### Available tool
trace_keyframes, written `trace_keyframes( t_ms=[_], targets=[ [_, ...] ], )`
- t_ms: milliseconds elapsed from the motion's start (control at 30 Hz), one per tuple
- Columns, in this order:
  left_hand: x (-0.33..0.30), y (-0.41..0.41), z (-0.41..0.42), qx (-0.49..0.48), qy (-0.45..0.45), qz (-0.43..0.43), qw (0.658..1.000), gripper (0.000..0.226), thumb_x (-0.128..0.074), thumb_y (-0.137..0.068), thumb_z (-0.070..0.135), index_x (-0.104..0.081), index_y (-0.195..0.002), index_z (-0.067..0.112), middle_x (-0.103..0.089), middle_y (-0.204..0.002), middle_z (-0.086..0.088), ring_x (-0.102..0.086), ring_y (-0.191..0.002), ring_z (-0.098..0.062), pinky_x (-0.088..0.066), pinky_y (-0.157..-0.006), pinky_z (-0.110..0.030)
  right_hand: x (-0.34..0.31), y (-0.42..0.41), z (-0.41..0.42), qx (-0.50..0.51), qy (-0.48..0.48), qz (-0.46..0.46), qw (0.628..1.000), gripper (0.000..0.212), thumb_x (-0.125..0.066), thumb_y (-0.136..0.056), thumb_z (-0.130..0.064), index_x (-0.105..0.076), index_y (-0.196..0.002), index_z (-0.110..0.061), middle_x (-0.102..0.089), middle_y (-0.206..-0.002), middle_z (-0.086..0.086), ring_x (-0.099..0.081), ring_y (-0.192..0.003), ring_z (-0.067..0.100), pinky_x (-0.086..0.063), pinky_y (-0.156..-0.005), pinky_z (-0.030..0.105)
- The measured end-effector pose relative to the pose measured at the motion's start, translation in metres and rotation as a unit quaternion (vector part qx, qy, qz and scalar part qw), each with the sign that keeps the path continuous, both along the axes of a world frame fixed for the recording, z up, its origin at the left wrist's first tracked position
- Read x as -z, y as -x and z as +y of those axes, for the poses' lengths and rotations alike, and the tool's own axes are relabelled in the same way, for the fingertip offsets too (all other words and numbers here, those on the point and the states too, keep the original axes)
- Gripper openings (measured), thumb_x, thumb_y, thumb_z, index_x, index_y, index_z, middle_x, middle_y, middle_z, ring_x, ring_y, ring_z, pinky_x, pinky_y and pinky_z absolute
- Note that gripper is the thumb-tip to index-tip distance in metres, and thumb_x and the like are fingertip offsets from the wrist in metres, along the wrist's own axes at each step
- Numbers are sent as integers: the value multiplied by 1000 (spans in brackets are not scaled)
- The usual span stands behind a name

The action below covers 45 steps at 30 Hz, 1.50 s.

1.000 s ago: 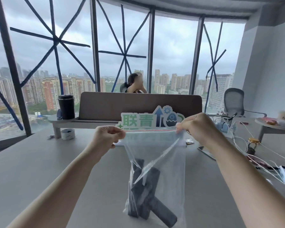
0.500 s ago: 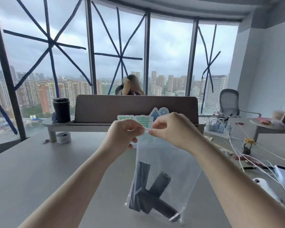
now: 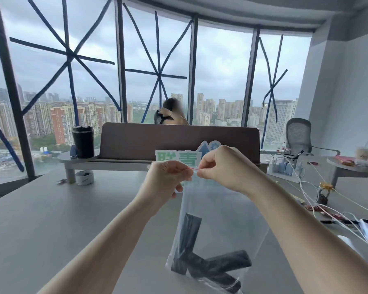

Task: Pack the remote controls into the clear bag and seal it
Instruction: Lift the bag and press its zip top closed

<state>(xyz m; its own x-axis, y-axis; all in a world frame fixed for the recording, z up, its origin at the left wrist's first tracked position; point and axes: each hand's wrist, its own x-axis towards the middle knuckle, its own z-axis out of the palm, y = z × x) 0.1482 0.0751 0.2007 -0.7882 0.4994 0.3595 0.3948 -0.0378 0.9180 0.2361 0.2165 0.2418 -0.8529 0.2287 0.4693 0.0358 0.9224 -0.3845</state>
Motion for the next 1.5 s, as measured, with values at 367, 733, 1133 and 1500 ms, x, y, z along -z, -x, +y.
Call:
trace_keyframes(
  t_ms=[367, 733, 1133, 1500],
  targets=[
    [0, -1, -1, 23, -26, 26, 999, 19, -66, -84, 6, -63, -66, 13, -61, -67, -1, -41, -42, -9, -35, -40, -14, -3, 4, -6, -30, 9, -23, 999, 20, -71, -82, -18, -67, -63, -20, -57, -58, -9, -49, -56, 2, -41, -59, 25],
    [8, 0, 7, 1, -53, 45, 998, 28, -61, -84, 1, -58, -61, 17, -51, -53, 14, -38, -44, -1, -33, -46, -13, 6, 3, -6, -10, -21, -8, 1000, 17, -68, -86, -32, -70, -74, -19, -55, -59, -11, -52, -64, 8, -49, -80, 38],
    [24, 25, -5, -110, -112, 34, 987, 21, -64, -81, 1, -63, -63, 11, -53, -46, 16, -41, -46, -1, -33, -54, -27, 21, -24, 26, 70, -32, -40, 996, 17, -62, -87, -34, -68, -78, -21, -63, -69, -9, -61, -76, 17, -46, -67, 32],
    [26, 53, -26, -141, -128, -3, 982, 28, -65, -81, 3, -65, -57, 19, -50, -44, 14, -39, -51, -11, -32, -53, -27, 22, -34, 31, 84, -34, -57, 994, 17, -59, -89, -30, -67, -78, -21, -63, -75, -9, -61, -80, 20, -52, -77, 36]
  ],
)
